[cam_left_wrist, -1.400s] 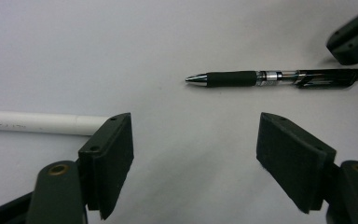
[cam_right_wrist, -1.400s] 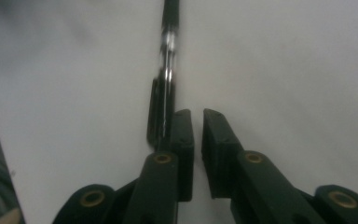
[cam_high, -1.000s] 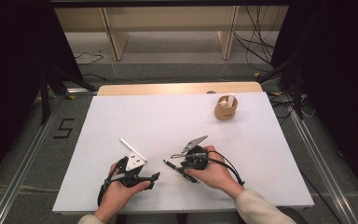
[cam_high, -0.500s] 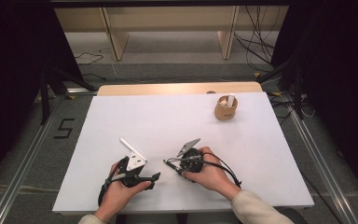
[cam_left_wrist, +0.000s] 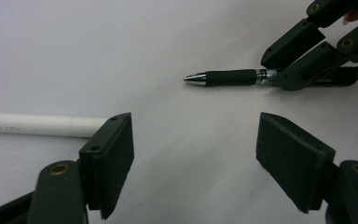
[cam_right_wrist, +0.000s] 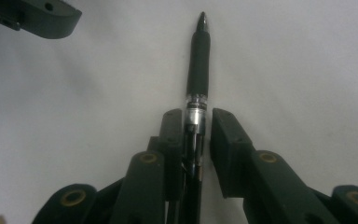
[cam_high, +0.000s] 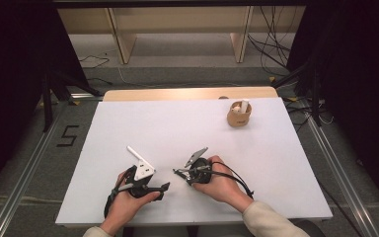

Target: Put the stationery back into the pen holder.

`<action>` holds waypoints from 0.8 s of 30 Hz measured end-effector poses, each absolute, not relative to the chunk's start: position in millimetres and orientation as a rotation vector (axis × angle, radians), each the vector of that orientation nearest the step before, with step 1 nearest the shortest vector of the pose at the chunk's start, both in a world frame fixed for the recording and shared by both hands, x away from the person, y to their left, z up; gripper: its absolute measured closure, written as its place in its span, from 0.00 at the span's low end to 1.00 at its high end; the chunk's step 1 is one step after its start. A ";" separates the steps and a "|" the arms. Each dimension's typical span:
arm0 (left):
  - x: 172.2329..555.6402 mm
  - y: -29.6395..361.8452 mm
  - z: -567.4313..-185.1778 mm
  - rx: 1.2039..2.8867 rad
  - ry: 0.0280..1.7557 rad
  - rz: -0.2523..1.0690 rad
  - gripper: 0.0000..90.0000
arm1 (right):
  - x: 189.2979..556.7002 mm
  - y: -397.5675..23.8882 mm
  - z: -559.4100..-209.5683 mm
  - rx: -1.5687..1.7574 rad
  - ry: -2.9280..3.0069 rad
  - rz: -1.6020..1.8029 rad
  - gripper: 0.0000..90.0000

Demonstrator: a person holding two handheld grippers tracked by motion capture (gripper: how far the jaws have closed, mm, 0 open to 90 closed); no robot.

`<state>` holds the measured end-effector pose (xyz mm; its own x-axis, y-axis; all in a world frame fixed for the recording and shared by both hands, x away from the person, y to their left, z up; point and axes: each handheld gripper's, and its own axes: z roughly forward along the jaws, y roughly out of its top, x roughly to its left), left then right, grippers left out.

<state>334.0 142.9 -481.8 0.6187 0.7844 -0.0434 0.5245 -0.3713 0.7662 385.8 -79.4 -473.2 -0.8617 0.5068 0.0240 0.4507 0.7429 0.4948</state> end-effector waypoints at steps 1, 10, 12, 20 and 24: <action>334.0 142.8 -481.9 2.062 1.025 0.424 0.31 | 386.6 -79.2 -473.2 0.785 2.831 0.758 0.86; 334.9 142.9 -482.1 2.064 1.024 0.419 0.31 | 390.1 -81.0 -473.3 0.831 2.844 0.775 0.89; 335.2 142.9 -482.2 2.054 1.029 0.419 0.32 | 389.8 -83.0 -473.9 0.850 2.835 0.796 0.89; 341.3 141.7 -481.2 1.988 1.076 0.375 0.36 | 385.4 -95.5 -471.3 0.863 2.751 0.970 0.89; 348.5 138.6 -478.8 1.909 1.128 0.334 0.39 | 383.8 -100.9 -464.2 0.869 2.675 1.067 0.89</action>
